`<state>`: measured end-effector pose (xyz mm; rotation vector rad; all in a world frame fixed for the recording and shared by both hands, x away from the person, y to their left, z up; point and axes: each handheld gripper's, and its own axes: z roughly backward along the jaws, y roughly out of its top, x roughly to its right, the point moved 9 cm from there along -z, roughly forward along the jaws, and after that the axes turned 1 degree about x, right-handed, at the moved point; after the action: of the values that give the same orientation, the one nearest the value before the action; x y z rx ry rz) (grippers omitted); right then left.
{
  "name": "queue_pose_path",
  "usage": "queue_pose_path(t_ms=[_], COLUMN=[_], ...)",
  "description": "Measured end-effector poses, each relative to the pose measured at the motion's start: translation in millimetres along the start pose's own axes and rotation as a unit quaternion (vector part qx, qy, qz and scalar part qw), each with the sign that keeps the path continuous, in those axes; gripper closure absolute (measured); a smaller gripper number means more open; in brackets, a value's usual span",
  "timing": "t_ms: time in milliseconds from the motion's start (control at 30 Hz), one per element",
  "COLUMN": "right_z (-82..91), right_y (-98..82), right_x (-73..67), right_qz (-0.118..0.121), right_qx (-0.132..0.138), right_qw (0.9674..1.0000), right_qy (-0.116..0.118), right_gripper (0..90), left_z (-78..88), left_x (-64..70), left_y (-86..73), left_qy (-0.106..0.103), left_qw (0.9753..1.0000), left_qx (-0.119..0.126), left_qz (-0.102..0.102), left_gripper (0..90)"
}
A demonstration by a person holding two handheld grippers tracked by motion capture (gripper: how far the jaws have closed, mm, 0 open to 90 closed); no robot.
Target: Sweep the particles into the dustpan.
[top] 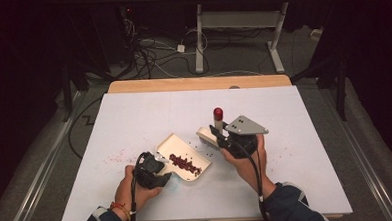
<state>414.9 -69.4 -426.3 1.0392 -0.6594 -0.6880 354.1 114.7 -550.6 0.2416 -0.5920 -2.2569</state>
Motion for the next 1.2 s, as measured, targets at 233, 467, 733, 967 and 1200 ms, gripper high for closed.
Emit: queue_pose_path(t_ms=[233, 467, 733, 967, 1200], right_z=[-3.8, 8.7, 18.6, 27.5, 48.7], right_y=[3.2, 14.6, 23.1, 5.8, -16.1], right_x=[-42.8, -48.8, -20.1, 5.7, 9.1], right_qz=[0.016, -0.001, 0.009, 0.015, 0.016], right_qx=[0.003, 0.020, 0.039, 0.015, -0.010], right_qw=[0.9995, 0.9978, 0.9988, 0.9998, 0.9998], right_qy=[0.026, 0.063, 0.028, -0.006, 0.002], right_gripper=[69.3, 69.8, 69.8, 69.8, 69.8], left_z=[-1.0, 0.6, 4.2, 7.0, 7.3], left_x=[1.1, -0.6, -3.9, -4.0, -3.4], left_y=[2.7, 0.6, -4.7, -9.8, -10.8], left_qy=[0.001, 0.000, -0.003, -0.004, 0.000], left_qw=[1.0000, 1.0000, 1.0000, 1.0000, 0.9999], left_qx=[0.002, 0.000, -0.004, -0.007, -0.012], left_qz=[0.001, 0.001, 0.000, -0.001, -0.005], left_gripper=[63.9, 63.9, 63.9, 64.0, 63.9])
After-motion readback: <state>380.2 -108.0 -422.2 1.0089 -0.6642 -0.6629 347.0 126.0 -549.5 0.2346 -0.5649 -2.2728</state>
